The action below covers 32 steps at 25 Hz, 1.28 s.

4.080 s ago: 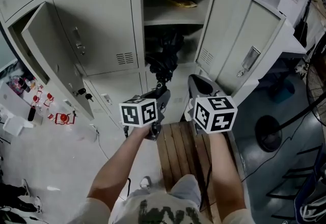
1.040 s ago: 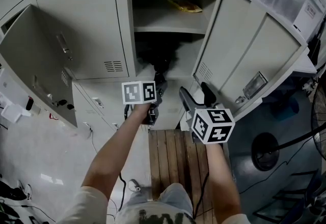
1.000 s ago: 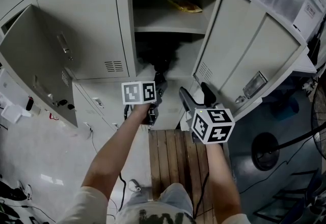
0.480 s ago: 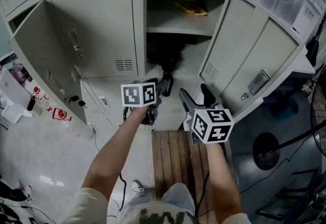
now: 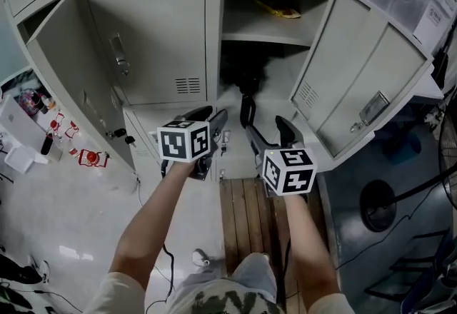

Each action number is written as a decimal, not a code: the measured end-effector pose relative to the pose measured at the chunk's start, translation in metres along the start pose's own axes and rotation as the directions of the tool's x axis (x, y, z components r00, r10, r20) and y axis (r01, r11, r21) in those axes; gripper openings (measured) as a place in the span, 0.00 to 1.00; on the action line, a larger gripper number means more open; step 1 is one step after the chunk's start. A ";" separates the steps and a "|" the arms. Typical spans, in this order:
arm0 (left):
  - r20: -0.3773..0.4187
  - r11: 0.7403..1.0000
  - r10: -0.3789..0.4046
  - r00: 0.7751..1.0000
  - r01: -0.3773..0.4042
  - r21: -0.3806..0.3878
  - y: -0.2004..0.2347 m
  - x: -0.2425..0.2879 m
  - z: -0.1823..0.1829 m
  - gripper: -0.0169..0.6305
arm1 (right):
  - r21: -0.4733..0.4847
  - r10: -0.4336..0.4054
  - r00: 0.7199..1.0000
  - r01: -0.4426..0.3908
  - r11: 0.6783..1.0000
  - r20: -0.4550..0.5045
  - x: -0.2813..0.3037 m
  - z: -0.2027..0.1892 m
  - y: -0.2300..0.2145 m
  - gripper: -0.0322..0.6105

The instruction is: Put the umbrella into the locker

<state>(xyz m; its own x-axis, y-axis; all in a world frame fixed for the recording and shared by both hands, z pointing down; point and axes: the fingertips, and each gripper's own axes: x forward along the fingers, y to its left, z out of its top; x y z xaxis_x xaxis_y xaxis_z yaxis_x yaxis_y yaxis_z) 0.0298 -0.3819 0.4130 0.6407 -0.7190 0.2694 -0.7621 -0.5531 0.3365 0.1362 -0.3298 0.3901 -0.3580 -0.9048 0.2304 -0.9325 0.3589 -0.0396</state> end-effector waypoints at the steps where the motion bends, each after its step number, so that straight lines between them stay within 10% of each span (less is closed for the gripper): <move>1: 0.005 1.000 0.002 1.000 -0.002 0.015 0.000 -0.005 0.001 0.32 | -0.004 0.000 1.000 0.000 1.000 -0.010 0.004 -0.005 0.003 0.54; 11: -0.015 0.976 0.033 0.999 -0.029 0.214 0.001 -0.043 -0.004 0.31 | -0.050 -0.051 0.995 0.046 0.998 -0.090 0.053 -0.046 0.018 0.53; 32: -0.037 0.969 -0.109 0.993 0.115 0.220 -0.022 -0.045 -0.003 0.31 | -0.162 -0.215 0.965 0.191 0.968 -0.149 0.071 -0.053 -0.001 0.24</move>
<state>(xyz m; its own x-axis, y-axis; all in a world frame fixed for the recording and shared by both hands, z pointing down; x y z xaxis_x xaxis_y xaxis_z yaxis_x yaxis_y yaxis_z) 0.0186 -0.3363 0.3959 0.7230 -0.6383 0.2643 -0.6853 -0.7109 0.1580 0.1141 -0.3818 0.4582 -0.1376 -0.9166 0.3754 -0.9636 0.2117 0.1635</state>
